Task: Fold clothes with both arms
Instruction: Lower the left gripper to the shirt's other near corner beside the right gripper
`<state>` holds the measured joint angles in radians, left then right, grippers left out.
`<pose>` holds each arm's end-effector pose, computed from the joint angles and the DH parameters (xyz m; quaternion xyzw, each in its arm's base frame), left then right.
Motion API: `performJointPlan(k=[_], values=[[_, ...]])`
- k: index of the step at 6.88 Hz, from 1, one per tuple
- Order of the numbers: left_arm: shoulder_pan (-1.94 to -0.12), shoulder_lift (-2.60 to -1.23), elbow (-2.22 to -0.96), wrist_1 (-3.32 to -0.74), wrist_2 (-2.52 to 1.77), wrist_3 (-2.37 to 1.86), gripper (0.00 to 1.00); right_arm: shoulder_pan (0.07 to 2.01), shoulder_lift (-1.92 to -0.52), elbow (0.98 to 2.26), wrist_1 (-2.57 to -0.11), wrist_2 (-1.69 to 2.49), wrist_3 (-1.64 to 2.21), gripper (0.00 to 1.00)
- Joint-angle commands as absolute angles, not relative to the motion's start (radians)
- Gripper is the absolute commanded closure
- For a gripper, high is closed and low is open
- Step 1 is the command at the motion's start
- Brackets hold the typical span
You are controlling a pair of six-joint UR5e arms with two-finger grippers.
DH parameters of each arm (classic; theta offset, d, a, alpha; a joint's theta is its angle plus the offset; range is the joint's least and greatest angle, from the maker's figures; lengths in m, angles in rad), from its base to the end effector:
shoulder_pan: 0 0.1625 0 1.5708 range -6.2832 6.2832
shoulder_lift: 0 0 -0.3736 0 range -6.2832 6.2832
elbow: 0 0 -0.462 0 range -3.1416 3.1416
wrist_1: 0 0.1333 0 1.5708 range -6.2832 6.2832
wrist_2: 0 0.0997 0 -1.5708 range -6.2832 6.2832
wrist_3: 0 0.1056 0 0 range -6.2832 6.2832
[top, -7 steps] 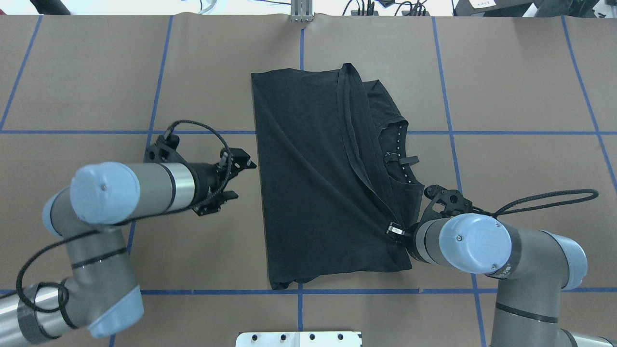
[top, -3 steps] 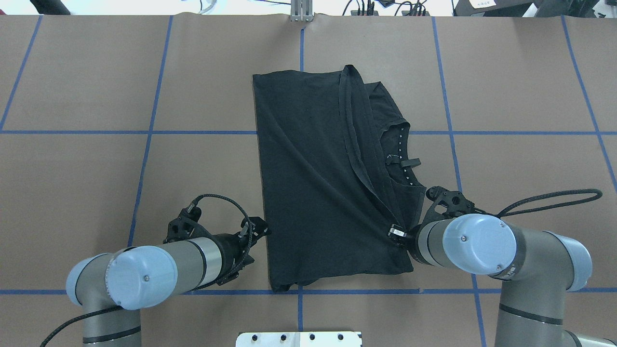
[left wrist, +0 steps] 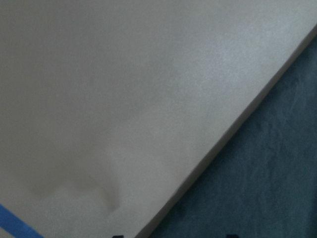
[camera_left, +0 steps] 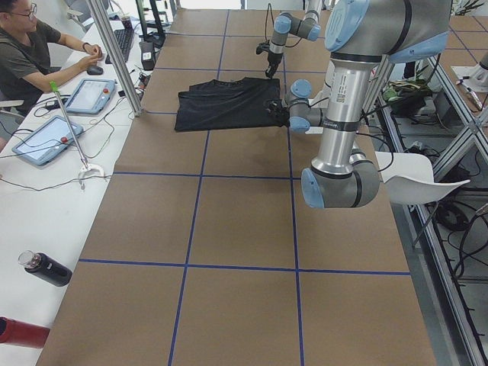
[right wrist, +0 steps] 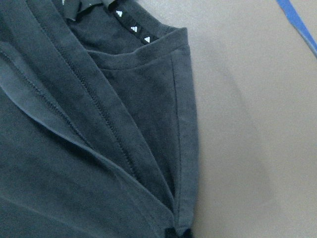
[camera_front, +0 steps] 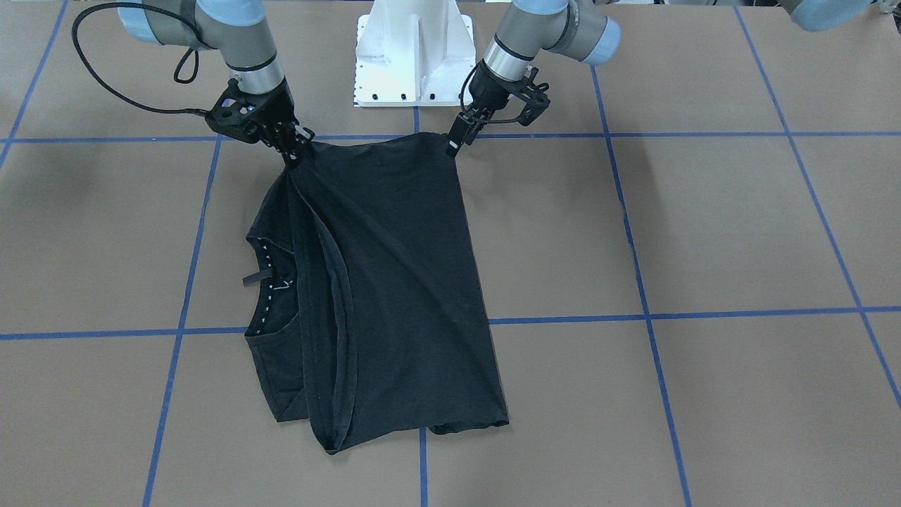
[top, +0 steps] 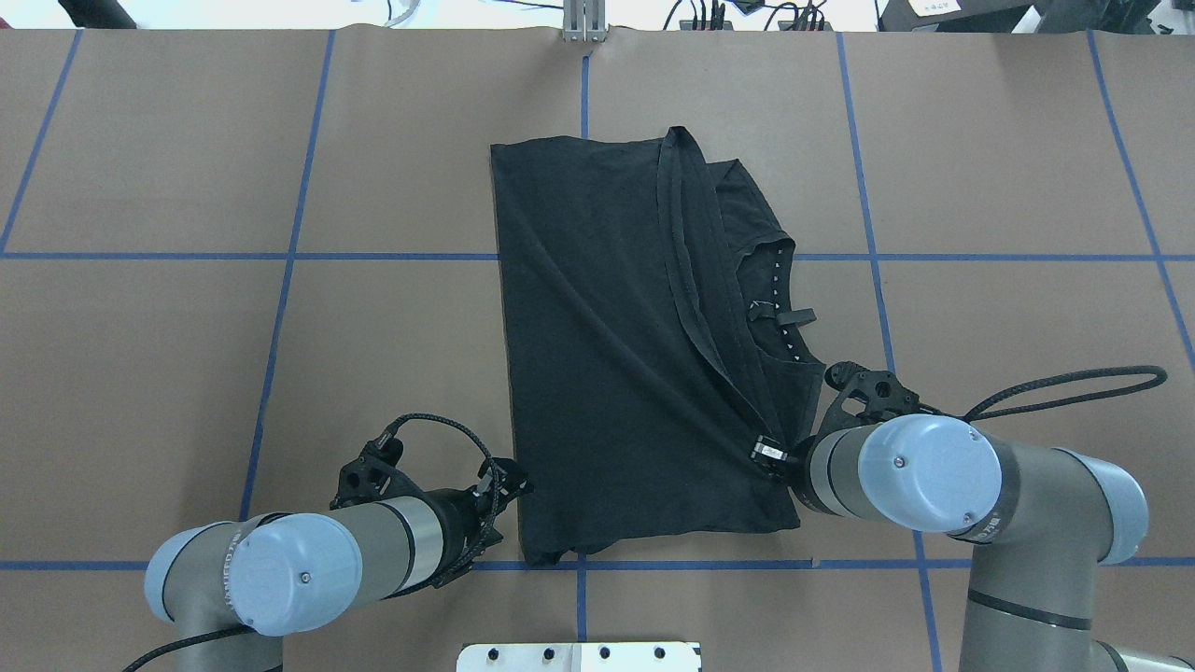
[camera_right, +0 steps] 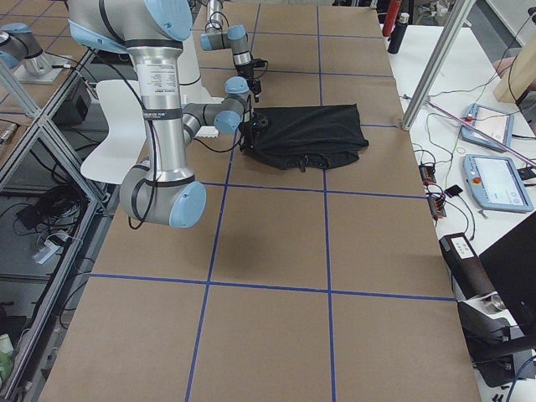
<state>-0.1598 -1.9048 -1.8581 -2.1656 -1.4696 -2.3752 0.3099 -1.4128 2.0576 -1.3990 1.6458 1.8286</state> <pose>0.6003 -0.2426 0.1895 -0.1413 0.5543 -0.4057 0.7129 -0.5075 -0.2942 0.2532 -0.0241 -0.3975 0.2426 0.8846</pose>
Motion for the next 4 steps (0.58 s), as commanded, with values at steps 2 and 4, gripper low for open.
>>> performJointPlan(k=[2, 4], values=[[-0.134, -1.911, -1.845, -2.166, -1.470, -2.384, 0.30, 0.310, -1.413, 2.056, -1.399, 1.646, 1.829, 1.00], [-0.130, -1.919, -1.844, -2.166, -1.471, -2.384, 0.32, 0.310, -1.411, 2.056, -1.399, 1.646, 1.829, 1.00]])
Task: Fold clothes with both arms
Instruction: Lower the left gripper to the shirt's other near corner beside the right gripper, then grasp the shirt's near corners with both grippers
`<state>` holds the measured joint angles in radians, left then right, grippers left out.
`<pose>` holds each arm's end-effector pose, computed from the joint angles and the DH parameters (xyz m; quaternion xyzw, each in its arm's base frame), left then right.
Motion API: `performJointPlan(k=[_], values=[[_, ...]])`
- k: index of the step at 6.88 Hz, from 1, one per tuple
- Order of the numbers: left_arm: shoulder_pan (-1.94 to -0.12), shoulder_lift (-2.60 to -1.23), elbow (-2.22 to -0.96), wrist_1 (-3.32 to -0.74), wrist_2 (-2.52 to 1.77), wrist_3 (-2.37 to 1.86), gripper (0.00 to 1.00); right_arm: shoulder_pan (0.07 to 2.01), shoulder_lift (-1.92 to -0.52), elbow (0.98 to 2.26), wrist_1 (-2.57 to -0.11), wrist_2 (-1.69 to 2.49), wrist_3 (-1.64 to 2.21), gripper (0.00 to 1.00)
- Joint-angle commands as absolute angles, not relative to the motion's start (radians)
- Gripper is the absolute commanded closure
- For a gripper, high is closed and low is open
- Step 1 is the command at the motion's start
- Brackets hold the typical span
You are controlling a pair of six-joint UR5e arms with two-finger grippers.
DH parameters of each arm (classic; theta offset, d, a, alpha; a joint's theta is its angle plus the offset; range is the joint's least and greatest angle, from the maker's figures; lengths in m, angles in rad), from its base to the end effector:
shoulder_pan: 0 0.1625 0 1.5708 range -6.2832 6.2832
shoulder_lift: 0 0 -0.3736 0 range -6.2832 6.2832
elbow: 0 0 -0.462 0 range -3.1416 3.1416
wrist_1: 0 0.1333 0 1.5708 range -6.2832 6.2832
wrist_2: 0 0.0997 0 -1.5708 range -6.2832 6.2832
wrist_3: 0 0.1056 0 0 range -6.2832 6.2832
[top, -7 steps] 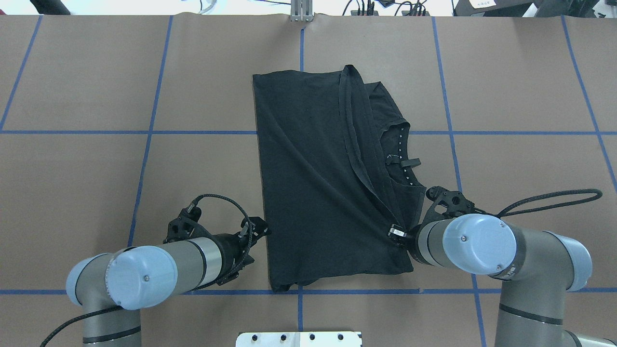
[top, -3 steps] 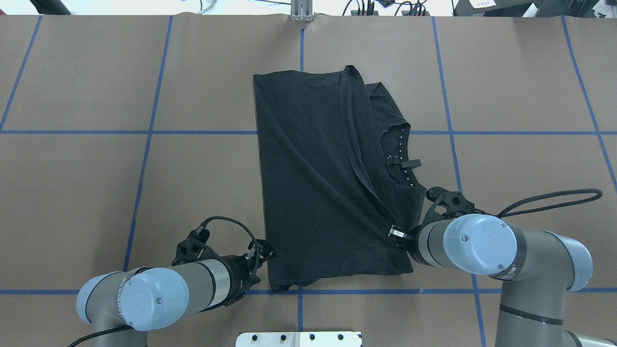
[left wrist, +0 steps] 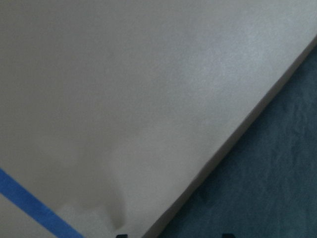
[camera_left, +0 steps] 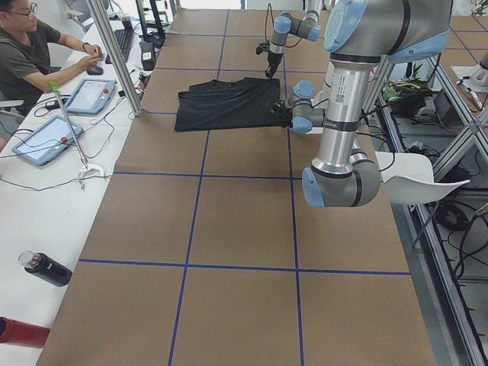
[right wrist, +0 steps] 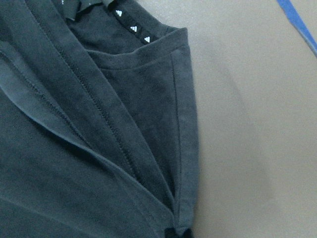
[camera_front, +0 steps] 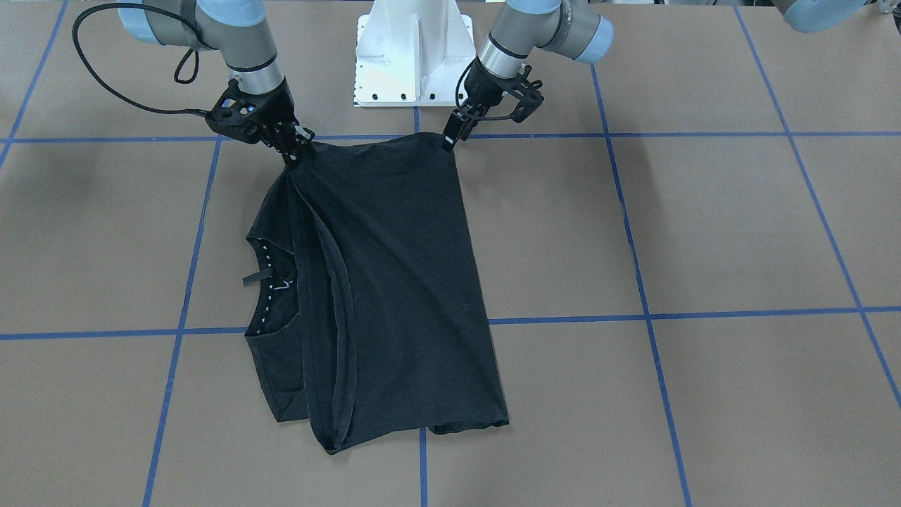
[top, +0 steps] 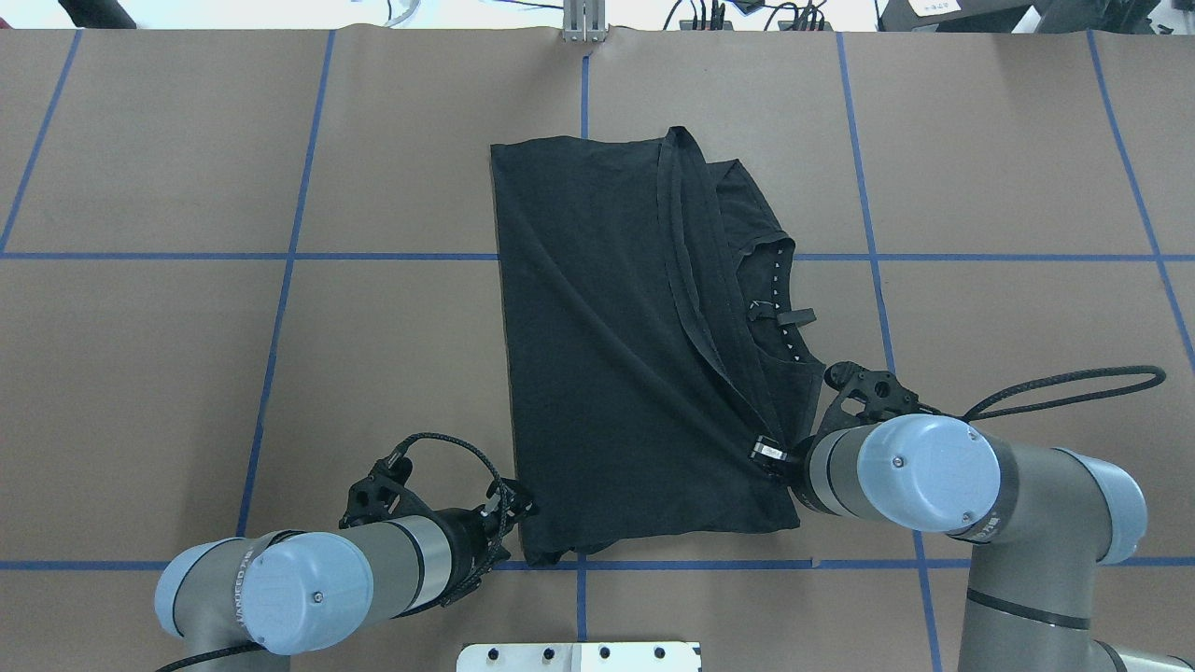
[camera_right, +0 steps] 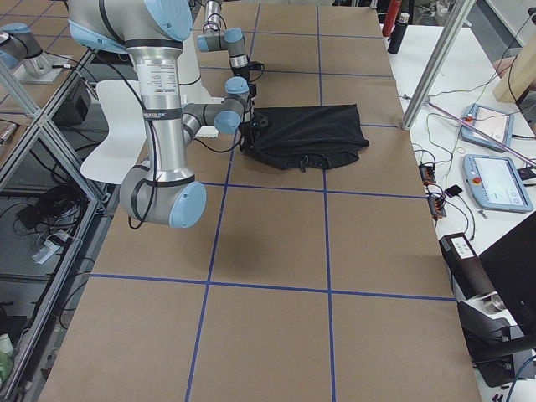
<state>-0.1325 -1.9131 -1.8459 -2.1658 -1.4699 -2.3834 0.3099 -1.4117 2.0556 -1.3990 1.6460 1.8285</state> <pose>0.6109 -0.2266 0.1904 -0.1507 0.5503 -0.3992 0.7177 -0.5081 -0.2943 0.2536 -0.0242 -0.3971 0.2425 0.8848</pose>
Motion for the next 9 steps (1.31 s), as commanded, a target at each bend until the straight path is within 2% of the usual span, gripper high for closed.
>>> performJointPlan(k=[1, 5, 7, 8, 9], values=[[-0.130, -1.927, -1.839, -2.164, -1.471, -2.382, 0.34, 0.310, -1.413, 2.056, -1.399, 1.646, 1.829, 1.00], [-0.124, -1.942, -1.815, -2.164, -1.471, -2.382, 0.36, 0.310, -1.411, 2.056, -1.399, 1.647, 1.829, 1.00], [-0.111, -1.945, -1.803, -2.164, -1.471, -2.382, 0.40, 0.310, -1.411, 2.054, -1.399, 1.646, 1.829, 1.00], [-0.109, -1.950, -1.801, -2.164, -1.471, -2.384, 0.50, 0.310, -1.411, 2.052, -1.399, 1.647, 1.829, 1.00], [-0.109, -1.948, -1.801, -2.164, -1.471, -2.388, 0.88, 0.310, -1.411, 2.054, -1.399, 1.647, 1.829, 1.00]])
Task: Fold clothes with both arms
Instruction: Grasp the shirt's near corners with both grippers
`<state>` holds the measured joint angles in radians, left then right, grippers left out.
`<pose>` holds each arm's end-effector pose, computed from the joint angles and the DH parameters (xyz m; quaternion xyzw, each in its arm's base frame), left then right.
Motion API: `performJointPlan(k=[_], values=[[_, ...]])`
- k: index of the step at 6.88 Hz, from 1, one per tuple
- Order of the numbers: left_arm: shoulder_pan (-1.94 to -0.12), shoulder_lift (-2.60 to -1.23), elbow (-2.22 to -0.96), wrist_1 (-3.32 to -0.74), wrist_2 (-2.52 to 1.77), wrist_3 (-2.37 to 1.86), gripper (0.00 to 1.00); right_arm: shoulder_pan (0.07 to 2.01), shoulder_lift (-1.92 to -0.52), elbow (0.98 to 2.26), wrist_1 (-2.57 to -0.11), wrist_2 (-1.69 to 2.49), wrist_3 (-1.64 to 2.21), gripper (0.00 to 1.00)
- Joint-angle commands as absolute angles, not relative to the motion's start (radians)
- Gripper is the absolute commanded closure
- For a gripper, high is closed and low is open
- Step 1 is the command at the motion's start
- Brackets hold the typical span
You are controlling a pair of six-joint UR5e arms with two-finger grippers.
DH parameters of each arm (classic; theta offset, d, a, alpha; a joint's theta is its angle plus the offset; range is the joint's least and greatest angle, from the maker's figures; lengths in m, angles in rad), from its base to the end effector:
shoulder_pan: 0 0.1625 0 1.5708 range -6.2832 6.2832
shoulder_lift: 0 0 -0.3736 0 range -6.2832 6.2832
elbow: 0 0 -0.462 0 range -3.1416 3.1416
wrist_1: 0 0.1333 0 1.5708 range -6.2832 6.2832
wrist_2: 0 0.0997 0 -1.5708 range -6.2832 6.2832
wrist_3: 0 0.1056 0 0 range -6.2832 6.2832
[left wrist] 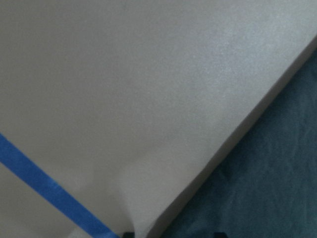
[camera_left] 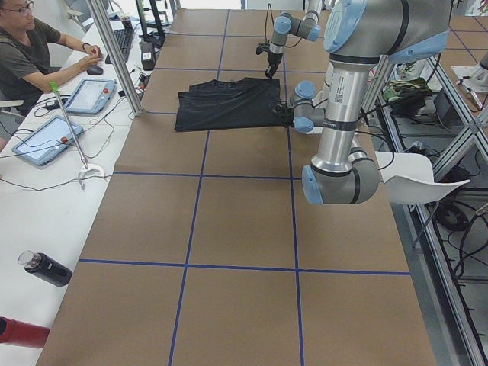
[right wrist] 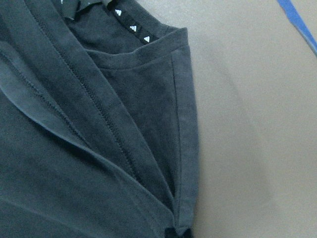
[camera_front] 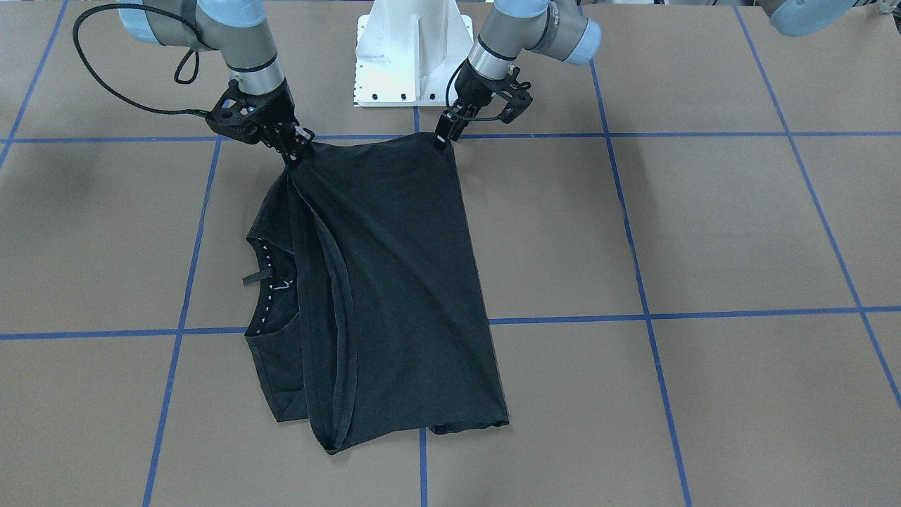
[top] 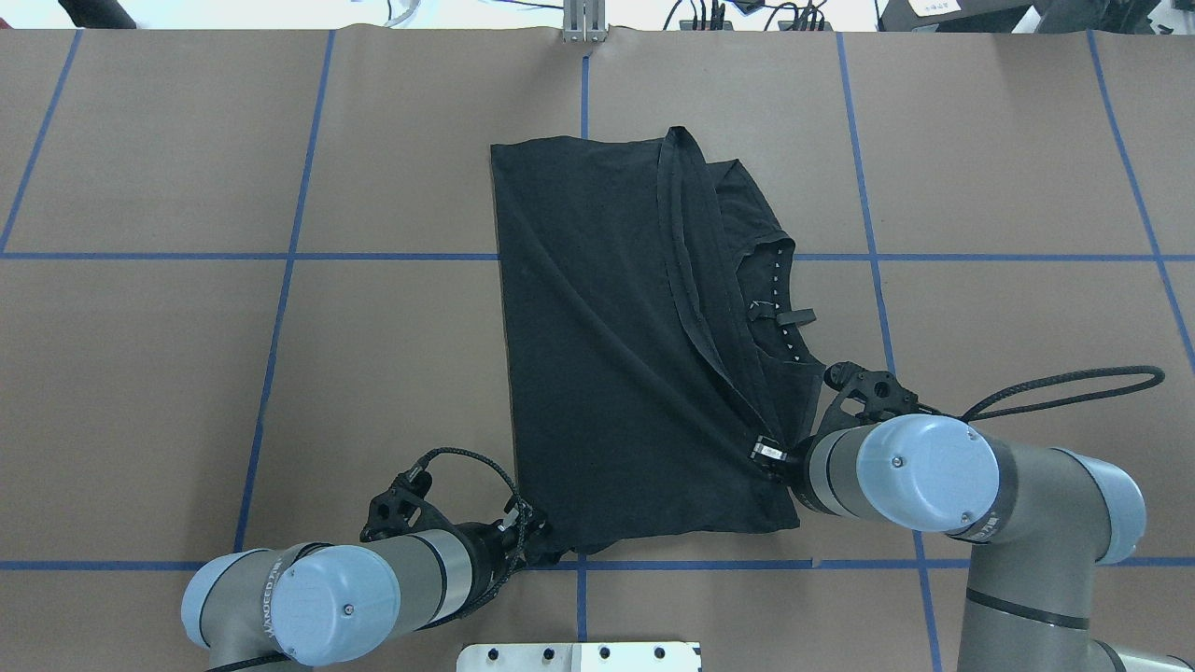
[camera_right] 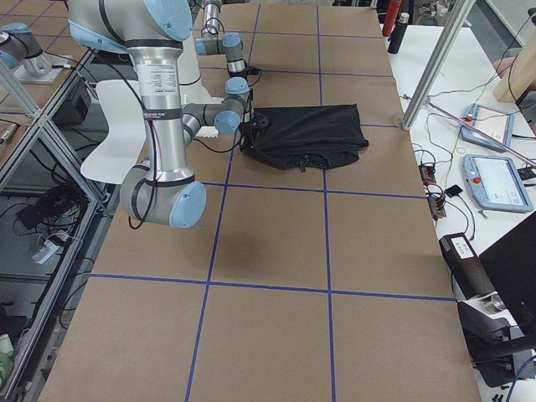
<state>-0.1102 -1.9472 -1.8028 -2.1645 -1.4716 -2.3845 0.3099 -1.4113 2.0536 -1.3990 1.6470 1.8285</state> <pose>0.6306 -0.2144 0.1908 -0.1562 0.5443 -0.3922 0.7249 -0.5087 -0.2944 0.2544 -0.0246 -0.3964 0.2425 0.8851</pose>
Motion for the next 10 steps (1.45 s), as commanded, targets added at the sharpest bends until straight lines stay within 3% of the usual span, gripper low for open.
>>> performJointPlan(k=[1, 4, 6, 8, 10], values=[[-0.109, -1.948, -1.801, -2.164, -1.471, -2.388, 1.00, 0.310, -1.411, 2.054, -1.399, 1.647, 1.829, 1.00], [-0.121, -1.944, -1.839, -2.163, -1.473, -2.387, 1.00, 0.310, -1.411, 2.052, -1.399, 1.647, 1.827, 1.00], [-0.123, -1.872, -1.992, -2.143, -1.471, -2.387, 1.00, 0.310, -1.417, 2.087, -1.399, 1.658, 1.829, 1.00], [-0.100, -1.864, -2.202, -1.955, -1.476, -2.410, 1.00, 0.313, -1.507, 2.204, -1.397, 1.780, 1.829, 1.00], [-0.098, -1.871, -2.273, -1.927, -1.480, -2.444, 1.00, 0.359, -1.529, 2.285, -1.397, 1.988, 1.833, 1.00]])
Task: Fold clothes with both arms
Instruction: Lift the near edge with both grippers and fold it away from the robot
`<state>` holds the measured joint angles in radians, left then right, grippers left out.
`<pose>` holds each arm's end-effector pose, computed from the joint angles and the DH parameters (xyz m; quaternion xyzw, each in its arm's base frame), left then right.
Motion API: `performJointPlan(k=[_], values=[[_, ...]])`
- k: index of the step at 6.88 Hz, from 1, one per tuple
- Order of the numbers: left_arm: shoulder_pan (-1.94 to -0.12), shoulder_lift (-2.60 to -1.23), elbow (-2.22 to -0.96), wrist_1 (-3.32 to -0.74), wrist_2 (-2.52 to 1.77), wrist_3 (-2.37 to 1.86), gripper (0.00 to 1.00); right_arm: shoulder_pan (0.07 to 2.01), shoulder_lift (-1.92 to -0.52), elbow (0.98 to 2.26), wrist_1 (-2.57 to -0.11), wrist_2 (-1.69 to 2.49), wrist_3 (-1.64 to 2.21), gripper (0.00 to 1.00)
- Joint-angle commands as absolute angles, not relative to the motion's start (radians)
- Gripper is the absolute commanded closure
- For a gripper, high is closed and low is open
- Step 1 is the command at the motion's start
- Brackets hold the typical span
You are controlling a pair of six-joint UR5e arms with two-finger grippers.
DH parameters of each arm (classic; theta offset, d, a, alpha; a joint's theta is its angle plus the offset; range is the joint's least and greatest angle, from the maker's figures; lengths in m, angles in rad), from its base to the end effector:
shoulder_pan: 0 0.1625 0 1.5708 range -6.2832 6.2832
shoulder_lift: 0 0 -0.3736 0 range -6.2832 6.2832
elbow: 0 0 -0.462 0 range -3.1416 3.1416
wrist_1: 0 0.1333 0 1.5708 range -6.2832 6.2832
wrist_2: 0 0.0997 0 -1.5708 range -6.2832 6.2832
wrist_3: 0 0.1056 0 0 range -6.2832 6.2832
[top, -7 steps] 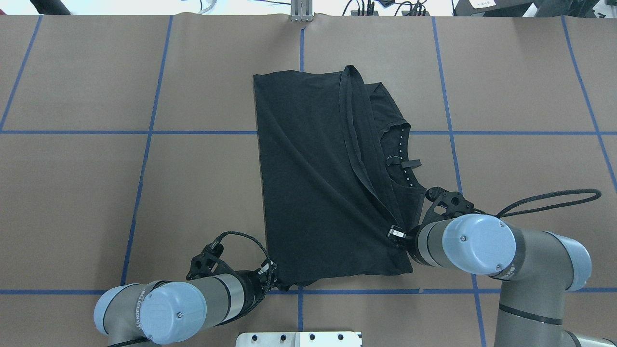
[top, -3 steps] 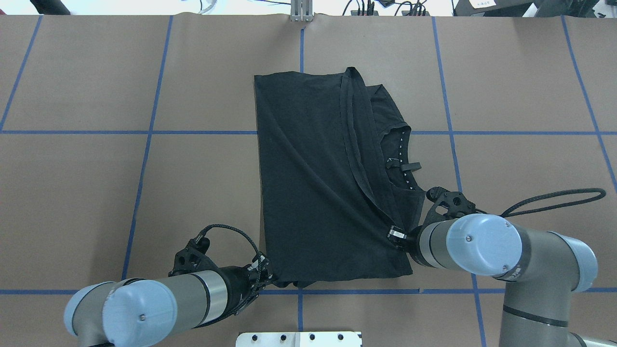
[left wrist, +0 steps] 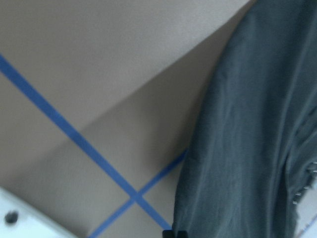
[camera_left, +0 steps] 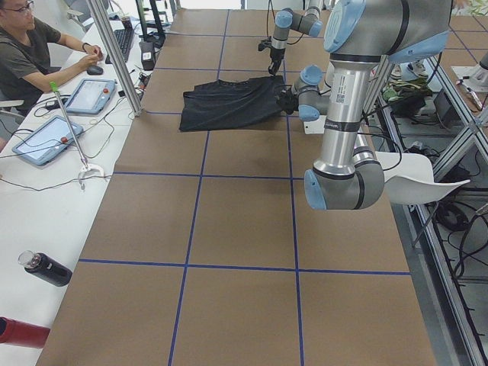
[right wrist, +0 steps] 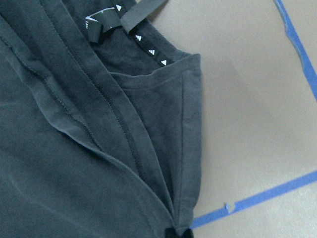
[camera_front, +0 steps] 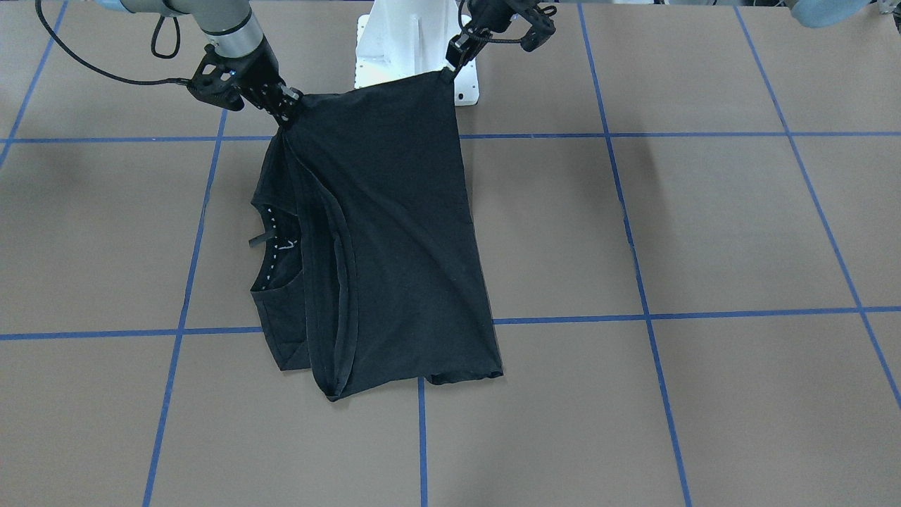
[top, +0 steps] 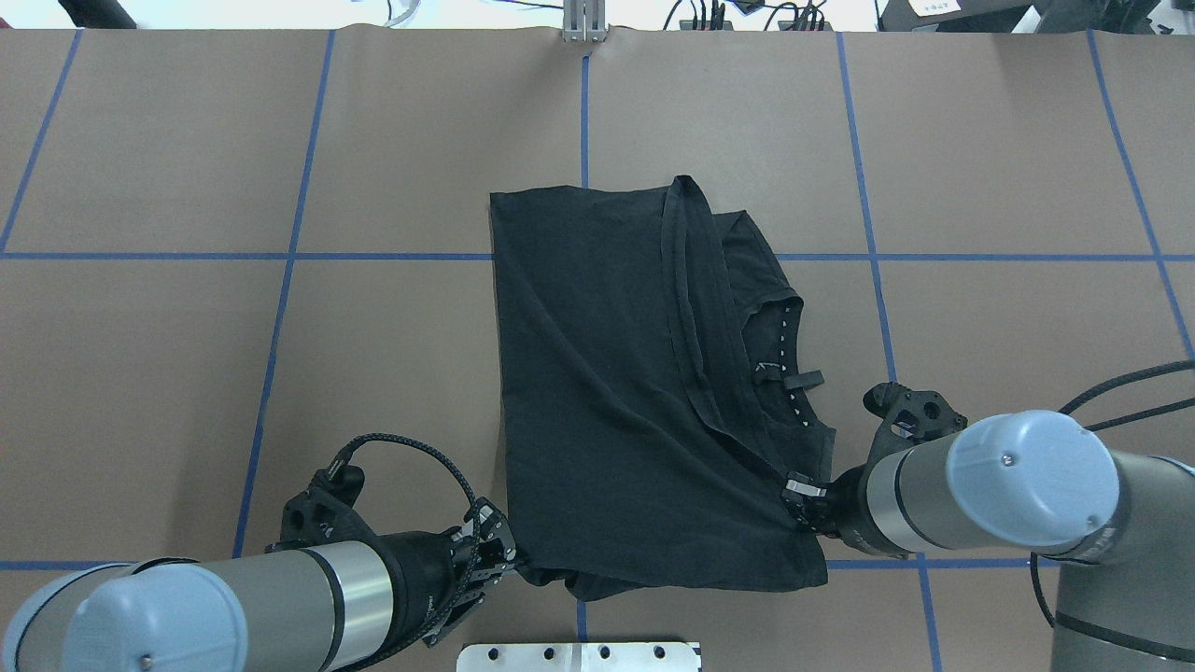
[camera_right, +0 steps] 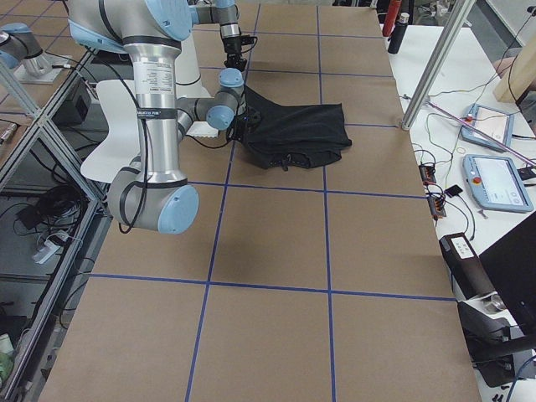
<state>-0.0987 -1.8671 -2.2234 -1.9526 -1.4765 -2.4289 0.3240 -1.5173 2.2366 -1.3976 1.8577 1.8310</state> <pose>0.4875 -0.1922 0.0725 -0.1941 0.5865 -0.3876 0.6842 -0.4495 -0.2601 0.2171 -0.1153 -0.4310 0.1980 0.8728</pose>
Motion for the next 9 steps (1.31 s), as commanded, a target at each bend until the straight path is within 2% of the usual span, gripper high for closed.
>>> performJointPlan(k=[1, 2, 4, 8, 9], values=[[-0.126, -1.884, -2.269, -1.911, -1.491, -2.430, 1.00, 0.426, -1.507, 2.267, -1.397, 2.041, 1.833, 1.00], [-0.228, -1.910, -2.240, -1.902, -1.531, -2.409, 1.00, 0.511, -1.438, 2.210, -1.407, 2.075, 1.832, 1.00], [-0.413, -1.988, -2.096, -1.904, -1.662, -2.282, 1.00, 0.708, -1.254, 1.986, -1.411, 2.299, 1.830, 1.00], [-0.563, -2.086, -1.906, -1.925, -1.700, -2.195, 1.00, 0.816, -1.063, 1.693, -1.402, 2.365, 1.809, 1.00], [-0.584, -2.129, -1.828, -1.962, -1.698, -2.195, 1.00, 0.827, -1.049, 1.665, -1.404, 2.367, 1.806, 1.00]])
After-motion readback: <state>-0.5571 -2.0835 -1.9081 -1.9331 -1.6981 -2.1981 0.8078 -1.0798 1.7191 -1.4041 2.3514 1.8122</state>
